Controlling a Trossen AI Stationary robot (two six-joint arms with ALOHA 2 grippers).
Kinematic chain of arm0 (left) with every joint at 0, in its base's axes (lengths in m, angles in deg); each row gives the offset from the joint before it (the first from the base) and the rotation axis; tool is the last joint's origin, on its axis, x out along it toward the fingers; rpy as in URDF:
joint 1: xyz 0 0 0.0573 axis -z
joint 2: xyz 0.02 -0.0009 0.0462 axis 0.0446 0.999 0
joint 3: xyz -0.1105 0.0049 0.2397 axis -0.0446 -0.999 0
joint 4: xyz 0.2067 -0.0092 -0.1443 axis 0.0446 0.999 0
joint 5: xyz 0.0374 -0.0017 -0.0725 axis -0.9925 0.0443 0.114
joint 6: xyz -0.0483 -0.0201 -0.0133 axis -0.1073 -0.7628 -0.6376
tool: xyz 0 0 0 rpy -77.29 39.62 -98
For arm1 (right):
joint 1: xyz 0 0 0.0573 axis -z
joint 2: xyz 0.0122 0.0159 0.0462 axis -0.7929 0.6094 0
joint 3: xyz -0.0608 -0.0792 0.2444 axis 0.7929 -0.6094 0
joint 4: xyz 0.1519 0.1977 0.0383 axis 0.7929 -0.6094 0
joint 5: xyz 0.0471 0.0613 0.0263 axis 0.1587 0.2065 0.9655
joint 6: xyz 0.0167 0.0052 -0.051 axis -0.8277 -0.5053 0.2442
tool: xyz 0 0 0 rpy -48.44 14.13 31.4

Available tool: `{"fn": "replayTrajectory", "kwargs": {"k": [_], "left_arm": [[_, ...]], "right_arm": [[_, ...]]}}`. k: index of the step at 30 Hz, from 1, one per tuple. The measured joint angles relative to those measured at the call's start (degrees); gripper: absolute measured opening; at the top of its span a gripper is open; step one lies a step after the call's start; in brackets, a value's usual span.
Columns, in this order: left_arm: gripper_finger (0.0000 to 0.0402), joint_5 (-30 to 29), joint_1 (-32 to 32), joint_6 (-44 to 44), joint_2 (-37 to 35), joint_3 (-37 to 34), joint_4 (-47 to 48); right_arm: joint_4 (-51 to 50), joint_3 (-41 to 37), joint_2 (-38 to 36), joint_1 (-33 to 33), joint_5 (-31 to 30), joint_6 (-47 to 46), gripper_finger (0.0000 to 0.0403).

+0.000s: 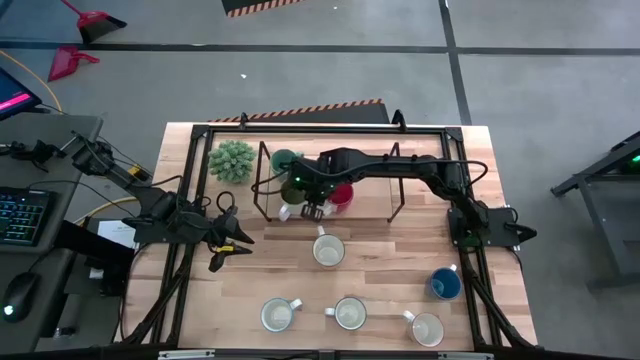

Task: Place coffee mugs
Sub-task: Adjust the mugs on the shelf

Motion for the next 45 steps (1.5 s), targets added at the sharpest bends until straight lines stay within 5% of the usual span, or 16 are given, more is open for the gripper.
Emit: {"fn": "replayTrajectory", "kwargs": {"k": [11,24,45], "left_arm": [[0.0121,0.00,0.00,0.04,0.00,-0.02,0.00],[0.0121,0.07,0.00,-0.07,0.00,-0.02,0.00],[0.0121,0.20,0.01,0.02,0.00,-0.02,0.00]], "right_arm": [[-3.24,0.51,0.31,0.03,0.73,0.02,0.0016],[-2.18,0.61,0.31,1.00,-9.33,-0.43,0.0016],[2.40,-0.48,1.81,1.40,-5.32,-0.43,0.0016]]}}
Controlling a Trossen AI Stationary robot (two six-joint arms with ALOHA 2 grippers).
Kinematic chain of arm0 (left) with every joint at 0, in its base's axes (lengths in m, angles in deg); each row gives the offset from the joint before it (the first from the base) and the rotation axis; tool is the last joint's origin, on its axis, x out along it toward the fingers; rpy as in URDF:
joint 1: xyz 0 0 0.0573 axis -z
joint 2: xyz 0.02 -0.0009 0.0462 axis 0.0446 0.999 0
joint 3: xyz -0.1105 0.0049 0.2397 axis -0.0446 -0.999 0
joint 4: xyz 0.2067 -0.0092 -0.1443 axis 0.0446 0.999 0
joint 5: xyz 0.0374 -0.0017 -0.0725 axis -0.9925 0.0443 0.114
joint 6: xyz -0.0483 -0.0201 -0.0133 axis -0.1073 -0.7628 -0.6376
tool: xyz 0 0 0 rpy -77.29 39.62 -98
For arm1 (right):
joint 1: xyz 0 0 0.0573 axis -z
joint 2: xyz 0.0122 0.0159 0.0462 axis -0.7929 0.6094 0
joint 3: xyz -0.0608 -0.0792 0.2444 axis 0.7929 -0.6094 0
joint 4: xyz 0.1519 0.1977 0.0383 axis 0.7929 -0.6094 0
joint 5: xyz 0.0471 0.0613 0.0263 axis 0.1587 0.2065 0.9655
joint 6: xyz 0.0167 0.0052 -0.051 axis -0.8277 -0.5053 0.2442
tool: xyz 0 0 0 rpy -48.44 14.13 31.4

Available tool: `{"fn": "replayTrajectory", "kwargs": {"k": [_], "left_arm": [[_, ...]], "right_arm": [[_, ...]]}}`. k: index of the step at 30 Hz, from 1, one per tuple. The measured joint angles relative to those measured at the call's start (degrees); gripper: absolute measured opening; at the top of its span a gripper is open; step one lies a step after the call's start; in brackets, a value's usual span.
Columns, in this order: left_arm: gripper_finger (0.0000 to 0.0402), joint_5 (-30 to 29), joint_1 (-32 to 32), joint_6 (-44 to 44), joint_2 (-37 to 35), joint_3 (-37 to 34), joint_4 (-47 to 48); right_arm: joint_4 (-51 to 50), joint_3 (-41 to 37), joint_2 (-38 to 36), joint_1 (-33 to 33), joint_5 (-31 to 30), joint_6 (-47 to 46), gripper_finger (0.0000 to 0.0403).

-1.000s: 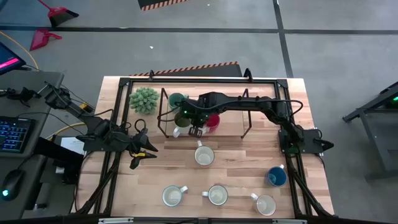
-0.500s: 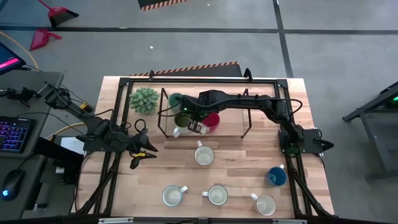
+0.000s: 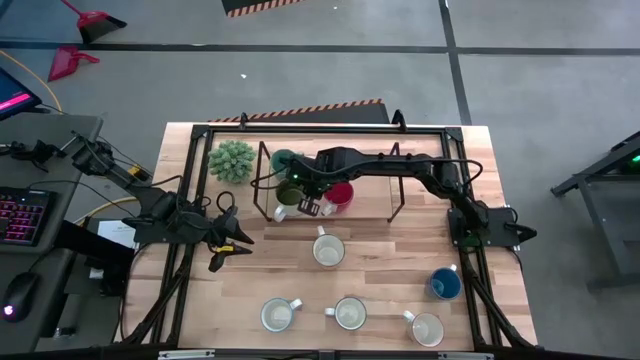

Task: Place coffee mugs
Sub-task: Adjust the mugs on the shelf

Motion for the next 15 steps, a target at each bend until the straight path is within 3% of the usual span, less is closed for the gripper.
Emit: {"fn": "replayTrajectory", "kwargs": {"k": [15], "left_arm": [[0.0121,0.00,-0.01,0.00,0.00,0.00,0.02]], "right_arm": [[2.77,0.00,0.00,0.00,1.32,0.00,0.0016]]}}
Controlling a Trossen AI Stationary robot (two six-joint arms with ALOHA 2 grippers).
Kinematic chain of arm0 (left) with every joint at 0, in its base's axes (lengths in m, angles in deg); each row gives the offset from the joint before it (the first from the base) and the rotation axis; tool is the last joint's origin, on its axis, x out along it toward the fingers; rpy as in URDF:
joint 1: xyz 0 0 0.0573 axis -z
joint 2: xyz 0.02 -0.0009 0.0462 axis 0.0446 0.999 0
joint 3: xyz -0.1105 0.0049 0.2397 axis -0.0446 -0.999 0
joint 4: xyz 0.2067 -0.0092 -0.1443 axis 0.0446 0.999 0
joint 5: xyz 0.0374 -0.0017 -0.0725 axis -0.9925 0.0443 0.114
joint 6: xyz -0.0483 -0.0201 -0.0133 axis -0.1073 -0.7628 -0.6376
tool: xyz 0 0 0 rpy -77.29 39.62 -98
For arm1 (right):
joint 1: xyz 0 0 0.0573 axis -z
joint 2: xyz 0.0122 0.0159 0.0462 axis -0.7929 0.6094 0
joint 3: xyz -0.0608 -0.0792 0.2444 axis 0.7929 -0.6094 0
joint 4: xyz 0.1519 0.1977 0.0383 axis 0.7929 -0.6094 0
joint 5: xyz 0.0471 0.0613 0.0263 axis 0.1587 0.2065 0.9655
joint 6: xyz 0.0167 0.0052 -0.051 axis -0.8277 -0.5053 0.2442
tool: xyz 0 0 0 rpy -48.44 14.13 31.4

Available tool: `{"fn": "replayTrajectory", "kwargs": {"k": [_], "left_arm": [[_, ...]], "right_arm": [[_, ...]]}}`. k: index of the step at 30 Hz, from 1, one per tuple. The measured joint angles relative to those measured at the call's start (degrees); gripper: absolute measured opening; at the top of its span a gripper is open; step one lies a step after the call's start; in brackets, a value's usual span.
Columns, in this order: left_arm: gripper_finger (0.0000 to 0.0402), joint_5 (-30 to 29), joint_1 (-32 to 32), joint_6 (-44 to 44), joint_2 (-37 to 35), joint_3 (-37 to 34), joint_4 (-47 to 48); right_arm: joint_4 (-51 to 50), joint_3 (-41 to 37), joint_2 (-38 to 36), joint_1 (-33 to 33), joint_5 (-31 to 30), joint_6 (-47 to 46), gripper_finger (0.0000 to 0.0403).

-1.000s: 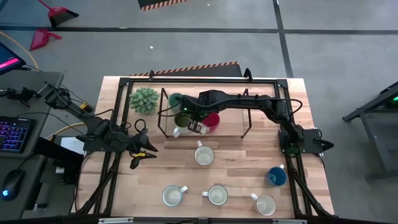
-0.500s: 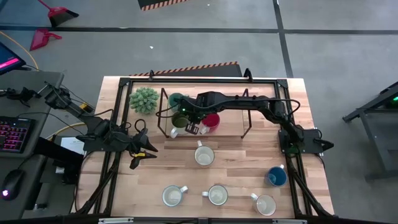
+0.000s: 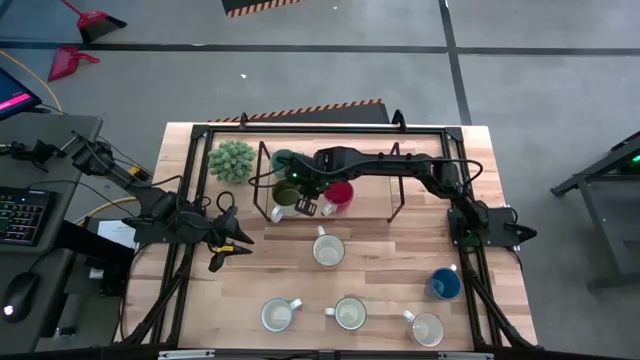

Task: Place coffee mugs
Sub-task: Adjust the mugs on the shelf

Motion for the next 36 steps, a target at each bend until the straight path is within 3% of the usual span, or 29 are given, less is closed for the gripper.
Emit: {"fn": "replayTrajectory", "kwargs": {"k": [22,30,36], "left_arm": [[0.0121,0.00,0.01,-0.05,0.00,0.00,-0.01],[0.0121,-0.02,0.02,0.06,0.00,0.00,0.18],[0.0121,-0.02,0.02,0.06,0.00,0.02,0.22]], "right_arm": [[-0.25,0.40,-0.09,0.00,2.06,-0.01,0.0016],[-12.04,9.92,-0.47,0.60,-5.10,-0.12,0.0016],[-26.48,14.13,-0.46,0.29,-14.05,-8.63,0.0016]]}}
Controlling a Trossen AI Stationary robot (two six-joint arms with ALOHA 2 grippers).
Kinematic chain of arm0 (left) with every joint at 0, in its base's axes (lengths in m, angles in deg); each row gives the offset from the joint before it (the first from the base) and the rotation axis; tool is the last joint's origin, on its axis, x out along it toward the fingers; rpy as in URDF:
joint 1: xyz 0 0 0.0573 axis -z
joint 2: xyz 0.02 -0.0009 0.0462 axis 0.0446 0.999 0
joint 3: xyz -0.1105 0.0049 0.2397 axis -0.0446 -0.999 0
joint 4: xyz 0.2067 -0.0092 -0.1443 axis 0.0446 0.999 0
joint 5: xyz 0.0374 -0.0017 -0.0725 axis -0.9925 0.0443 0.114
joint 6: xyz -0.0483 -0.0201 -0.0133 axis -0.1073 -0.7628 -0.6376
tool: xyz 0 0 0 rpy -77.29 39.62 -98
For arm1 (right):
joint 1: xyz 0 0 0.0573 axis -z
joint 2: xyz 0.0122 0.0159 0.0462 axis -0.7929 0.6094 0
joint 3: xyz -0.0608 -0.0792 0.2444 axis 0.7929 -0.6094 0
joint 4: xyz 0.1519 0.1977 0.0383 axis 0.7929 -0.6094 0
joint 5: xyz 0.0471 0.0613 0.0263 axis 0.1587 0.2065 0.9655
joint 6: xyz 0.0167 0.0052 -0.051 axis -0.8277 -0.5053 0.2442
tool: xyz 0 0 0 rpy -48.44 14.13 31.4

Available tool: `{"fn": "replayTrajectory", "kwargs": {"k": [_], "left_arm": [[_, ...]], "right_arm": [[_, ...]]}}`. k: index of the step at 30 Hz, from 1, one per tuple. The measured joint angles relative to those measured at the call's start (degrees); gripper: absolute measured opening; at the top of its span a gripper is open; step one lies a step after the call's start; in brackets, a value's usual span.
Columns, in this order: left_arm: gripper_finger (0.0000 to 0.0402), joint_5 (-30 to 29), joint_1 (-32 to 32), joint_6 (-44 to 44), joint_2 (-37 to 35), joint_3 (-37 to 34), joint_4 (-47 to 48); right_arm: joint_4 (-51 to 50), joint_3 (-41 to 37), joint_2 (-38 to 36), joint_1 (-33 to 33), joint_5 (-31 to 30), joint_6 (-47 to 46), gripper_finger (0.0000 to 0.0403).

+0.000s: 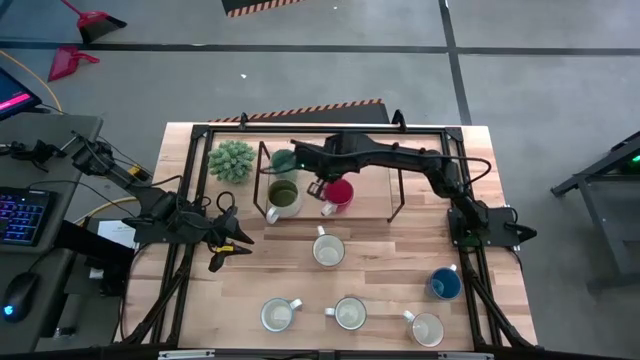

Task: Place coffee mugs
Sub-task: Adjust the mugs on the shelf

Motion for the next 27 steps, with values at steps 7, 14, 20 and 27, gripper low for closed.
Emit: {"fn": "replayTrajectory", "kwargs": {"k": [7,14,20,27], "left_arm": [[0.0121,0.00,0.00,0.00,0.00,0.00,0.02],[0.0121,0.00,-0.01,0.00,0.00,0.00,0.13],[0.0121,0.00,-0.01,0.00,0.00,-0.02,0.74],[0.0121,0.00,-0.01,-0.01,0.00,-0.02,2.03]], "right_arm": [[-5.59,-2.22,0.13,-1.47,-0.72,-7.29,0.0016],[-5.58,-6.15,0.11,-1.95,-1.79,-12.11,0.0016],[-5.53,-5.76,-0.68,-1.56,-5.82,-12.94,0.0016],[-5.55,-5.71,-7.48,0.36,-9.11,-12.44,0.0016]]}}
